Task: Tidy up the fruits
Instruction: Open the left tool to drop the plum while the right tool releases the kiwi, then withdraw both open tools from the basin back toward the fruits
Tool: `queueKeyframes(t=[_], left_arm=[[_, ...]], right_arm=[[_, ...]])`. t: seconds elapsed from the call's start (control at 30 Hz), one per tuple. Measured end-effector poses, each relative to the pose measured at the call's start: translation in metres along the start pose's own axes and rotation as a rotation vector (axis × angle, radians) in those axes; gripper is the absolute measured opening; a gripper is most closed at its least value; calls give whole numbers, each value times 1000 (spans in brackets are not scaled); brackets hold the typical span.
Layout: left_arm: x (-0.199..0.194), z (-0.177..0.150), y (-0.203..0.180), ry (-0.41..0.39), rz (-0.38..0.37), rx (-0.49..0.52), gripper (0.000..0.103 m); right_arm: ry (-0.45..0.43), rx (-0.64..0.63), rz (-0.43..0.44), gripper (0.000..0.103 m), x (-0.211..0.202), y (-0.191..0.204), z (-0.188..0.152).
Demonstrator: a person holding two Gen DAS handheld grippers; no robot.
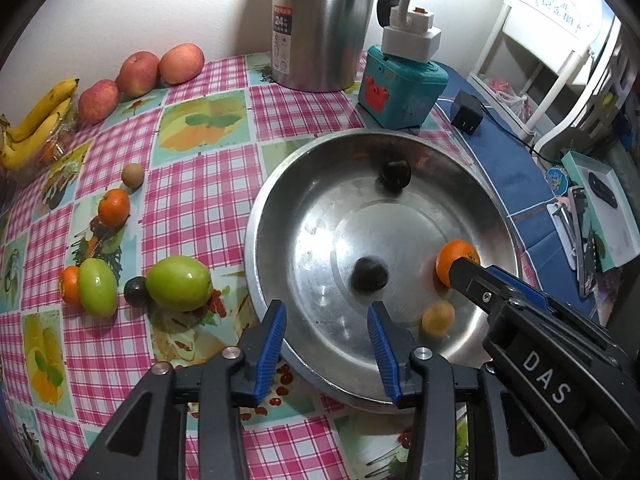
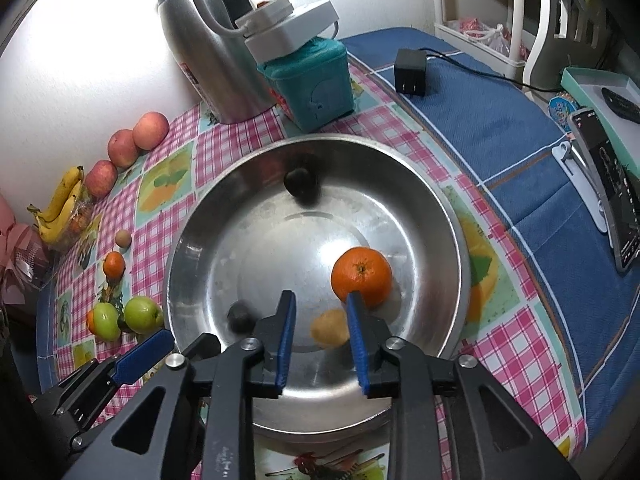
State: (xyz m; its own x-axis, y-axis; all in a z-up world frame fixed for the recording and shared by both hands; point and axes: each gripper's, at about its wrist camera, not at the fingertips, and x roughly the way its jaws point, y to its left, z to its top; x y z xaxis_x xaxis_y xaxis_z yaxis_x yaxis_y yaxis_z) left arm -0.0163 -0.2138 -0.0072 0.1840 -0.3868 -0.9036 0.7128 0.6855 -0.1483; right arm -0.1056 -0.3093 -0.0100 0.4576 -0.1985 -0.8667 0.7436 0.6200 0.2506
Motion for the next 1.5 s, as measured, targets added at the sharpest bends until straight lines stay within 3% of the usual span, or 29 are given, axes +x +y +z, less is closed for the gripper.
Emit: queueKeyframes(t=[0.3, 0.73, 1.27, 1.5], left_arm=[[-14, 5, 25, -3, 26, -92, 55], [-33, 2, 87, -11, 110, -243, 57], [-71, -14, 160, -67, 165, -386, 59], [-77, -19, 173, -73, 166, -407, 61]], right_arm=[[-53, -36, -4, 31, -17, 10, 3], [-44, -81, -7, 31, -16, 22, 1], [-35, -250, 30, 31, -19, 85, -18], [-28, -279, 24, 31, -17, 98, -24]])
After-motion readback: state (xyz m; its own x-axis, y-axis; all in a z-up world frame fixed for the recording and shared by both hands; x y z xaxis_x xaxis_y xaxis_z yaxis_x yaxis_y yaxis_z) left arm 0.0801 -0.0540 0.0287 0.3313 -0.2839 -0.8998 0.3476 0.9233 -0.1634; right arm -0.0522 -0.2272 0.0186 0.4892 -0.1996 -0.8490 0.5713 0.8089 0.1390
